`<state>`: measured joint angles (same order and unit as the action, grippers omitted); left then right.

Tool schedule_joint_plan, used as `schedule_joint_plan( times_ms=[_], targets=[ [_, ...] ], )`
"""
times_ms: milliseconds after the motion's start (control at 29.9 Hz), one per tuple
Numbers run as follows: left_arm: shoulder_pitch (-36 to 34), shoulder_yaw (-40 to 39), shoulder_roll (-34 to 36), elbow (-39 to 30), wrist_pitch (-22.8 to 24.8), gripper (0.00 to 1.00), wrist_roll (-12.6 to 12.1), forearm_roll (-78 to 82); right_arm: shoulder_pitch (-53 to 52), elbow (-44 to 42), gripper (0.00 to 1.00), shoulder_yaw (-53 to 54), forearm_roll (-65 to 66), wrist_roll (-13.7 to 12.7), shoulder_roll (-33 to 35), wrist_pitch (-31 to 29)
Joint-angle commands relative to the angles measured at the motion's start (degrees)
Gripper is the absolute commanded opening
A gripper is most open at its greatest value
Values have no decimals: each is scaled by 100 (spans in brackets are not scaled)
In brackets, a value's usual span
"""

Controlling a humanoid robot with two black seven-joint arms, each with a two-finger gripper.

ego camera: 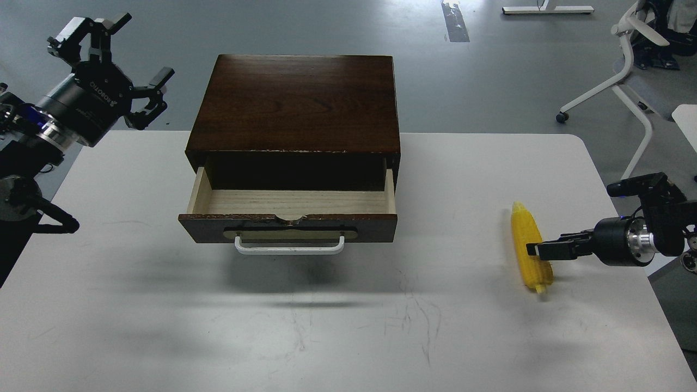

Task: Put corn in drawer with both arms
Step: 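Move the right gripper down to the yellow corn and grasp it, then lift the corn with the right gripper and carry it over the drawer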

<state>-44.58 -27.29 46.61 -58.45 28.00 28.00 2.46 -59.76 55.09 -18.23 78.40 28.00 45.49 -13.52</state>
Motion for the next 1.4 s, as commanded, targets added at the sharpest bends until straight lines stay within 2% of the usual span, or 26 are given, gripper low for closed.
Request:
schedule_joint_plan(
  times_ms=[0,67,100,167,201,268,435,602,803,1004,1070,1271,1371],
  targets=[
    [2,-13,-11,0,0,98,0,0,8,-86,71,-128,0,0,-128,7],
    [2,-13,-2,0,0,99,0,0,17,-95,61,-146,-9,0,-146,16],
    [2,-13,-2,0,0,98,0,0,8,-95,49,-146,-9,0,-146,25],
    [2,-13,-2,0,0,98,0,0,8,-86,33,-155,-9,0,-137,51],
    [2,-13,-2,0,0,98,0,0,-18,-77,18,-163,-9,0,-119,60],
    [2,-13,-2,0,0,98,0,0,-45,-60,0,-164,-9,0,-102,60],
    [2,-22,6,-17,0,98,0,0,-124,-7,0,-199,-26,0,-58,60],
    [-7,-40,50,-53,0,98,0,-9,-801,450,0,-190,-88,0,285,69],
    [-7,-101,50,-53,0,98,0,-62,-2460,969,0,-321,-97,0,417,7],
    [-15,-110,68,-53,0,98,0,-62,-4200,960,0,-1173,-88,0,-636,25],
    [-15,-101,138,-53,0,98,0,-62,-4779,925,0,-1489,-79,0,-1294,69],
    [-24,-101,182,-61,0,98,0,-62,-5458,960,0,-1842,-26,0,-2429,341],
    [-16,-101,191,-61,0,98,0,-62,-5643,960,0,-2184,9,0,-3150,762]
  ],
)
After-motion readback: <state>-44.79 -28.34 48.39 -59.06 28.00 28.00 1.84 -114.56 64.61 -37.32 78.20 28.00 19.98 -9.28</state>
